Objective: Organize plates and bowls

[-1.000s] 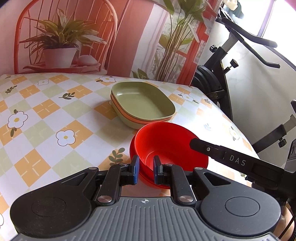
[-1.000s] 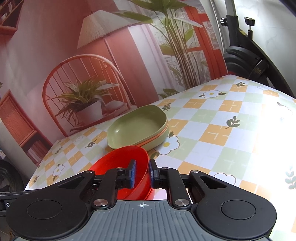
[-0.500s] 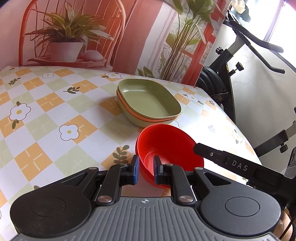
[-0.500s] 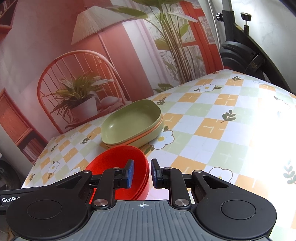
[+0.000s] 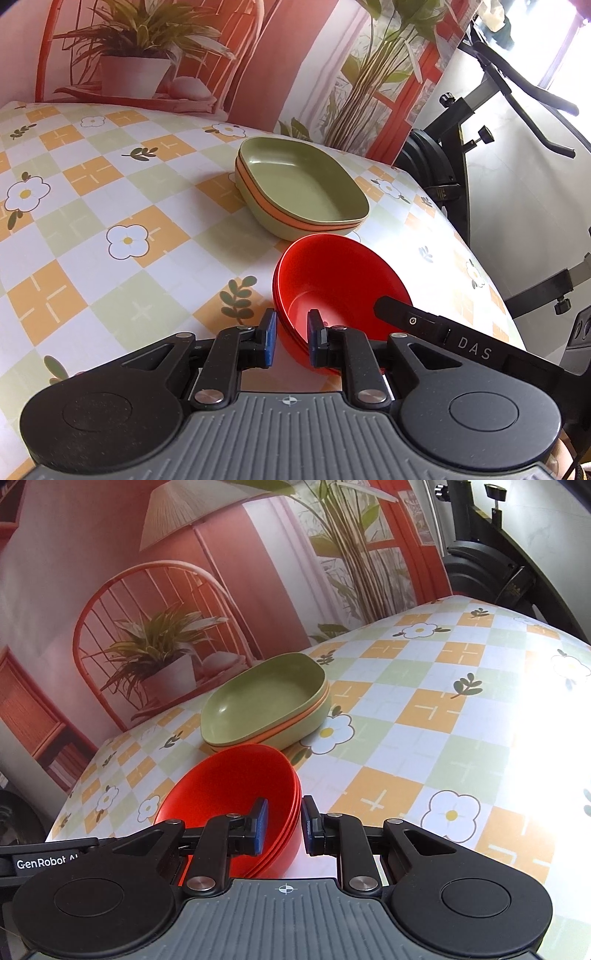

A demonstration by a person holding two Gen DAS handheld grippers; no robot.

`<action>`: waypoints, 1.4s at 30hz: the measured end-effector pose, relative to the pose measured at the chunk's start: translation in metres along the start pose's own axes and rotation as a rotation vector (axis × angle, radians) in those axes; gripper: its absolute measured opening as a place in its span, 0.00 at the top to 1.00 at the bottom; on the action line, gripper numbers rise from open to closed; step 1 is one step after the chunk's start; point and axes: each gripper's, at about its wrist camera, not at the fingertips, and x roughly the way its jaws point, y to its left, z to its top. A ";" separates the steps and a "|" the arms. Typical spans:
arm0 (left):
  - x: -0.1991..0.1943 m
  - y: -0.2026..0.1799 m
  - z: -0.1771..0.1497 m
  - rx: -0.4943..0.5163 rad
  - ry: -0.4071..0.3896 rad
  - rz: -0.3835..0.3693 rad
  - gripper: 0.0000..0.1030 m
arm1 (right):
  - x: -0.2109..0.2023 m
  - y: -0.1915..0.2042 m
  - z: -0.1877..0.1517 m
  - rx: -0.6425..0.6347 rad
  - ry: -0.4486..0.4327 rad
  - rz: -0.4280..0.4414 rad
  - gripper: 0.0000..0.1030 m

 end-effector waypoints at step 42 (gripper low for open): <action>-0.041 -0.012 0.102 0.062 -0.222 -0.077 0.80 | -0.005 0.058 0.133 -0.129 -0.184 0.115 0.85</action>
